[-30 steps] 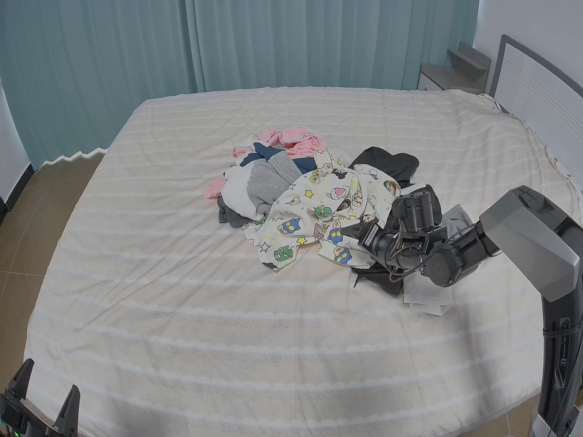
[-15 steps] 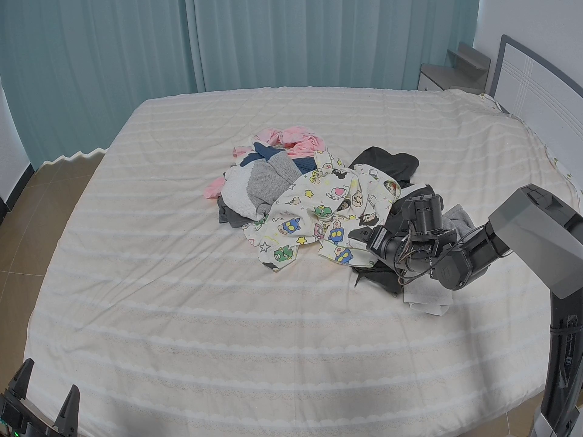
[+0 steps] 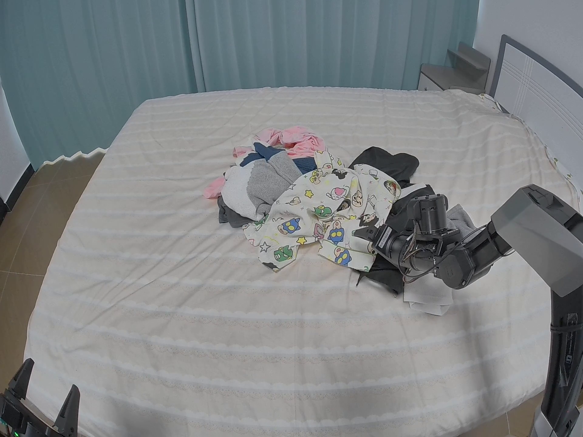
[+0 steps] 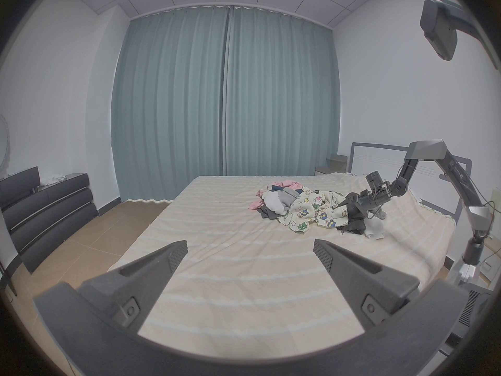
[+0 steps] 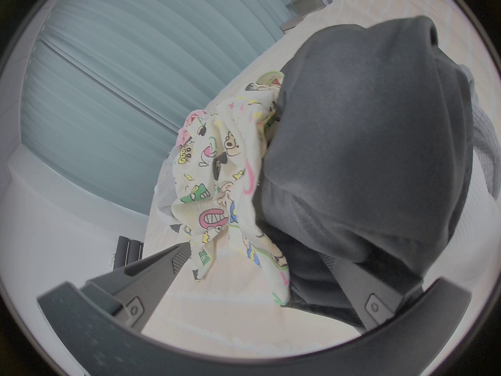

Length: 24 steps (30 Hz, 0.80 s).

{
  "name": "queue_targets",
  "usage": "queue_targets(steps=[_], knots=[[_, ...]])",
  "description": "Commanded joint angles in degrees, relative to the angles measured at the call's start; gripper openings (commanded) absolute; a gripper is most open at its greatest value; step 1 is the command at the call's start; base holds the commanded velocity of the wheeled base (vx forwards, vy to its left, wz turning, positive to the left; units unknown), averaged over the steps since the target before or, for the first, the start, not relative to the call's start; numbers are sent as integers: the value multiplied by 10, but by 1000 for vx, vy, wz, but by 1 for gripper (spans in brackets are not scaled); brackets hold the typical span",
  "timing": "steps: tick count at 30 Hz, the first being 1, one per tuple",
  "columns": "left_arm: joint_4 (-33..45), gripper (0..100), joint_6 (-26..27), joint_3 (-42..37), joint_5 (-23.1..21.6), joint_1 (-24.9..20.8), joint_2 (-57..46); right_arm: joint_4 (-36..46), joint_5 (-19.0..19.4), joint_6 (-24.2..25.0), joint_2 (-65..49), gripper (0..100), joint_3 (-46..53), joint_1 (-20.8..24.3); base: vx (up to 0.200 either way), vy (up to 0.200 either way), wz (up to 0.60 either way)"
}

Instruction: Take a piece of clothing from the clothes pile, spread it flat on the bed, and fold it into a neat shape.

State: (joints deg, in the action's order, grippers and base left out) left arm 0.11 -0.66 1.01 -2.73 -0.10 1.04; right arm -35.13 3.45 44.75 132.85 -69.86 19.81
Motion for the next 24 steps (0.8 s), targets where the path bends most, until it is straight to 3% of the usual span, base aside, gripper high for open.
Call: queue_targets(steps=[1, 8, 18, 24], knots=[[0, 100, 0, -9, 0, 0, -10, -7, 2, 1, 1, 100, -11, 11, 0, 0, 0], [1, 100, 0, -9, 0, 0, -10, -2, -27, 1, 50, 100, -74, 49, 0, 0, 0], [1, 100, 0, -9, 0, 0, -10, 29, -47, -1, 111, 100, -164, 44, 0, 0, 0], [0, 100, 0, -9, 0, 0, -10, 115, -141, -9, 160, 100, -290, 48, 0, 0, 0]])
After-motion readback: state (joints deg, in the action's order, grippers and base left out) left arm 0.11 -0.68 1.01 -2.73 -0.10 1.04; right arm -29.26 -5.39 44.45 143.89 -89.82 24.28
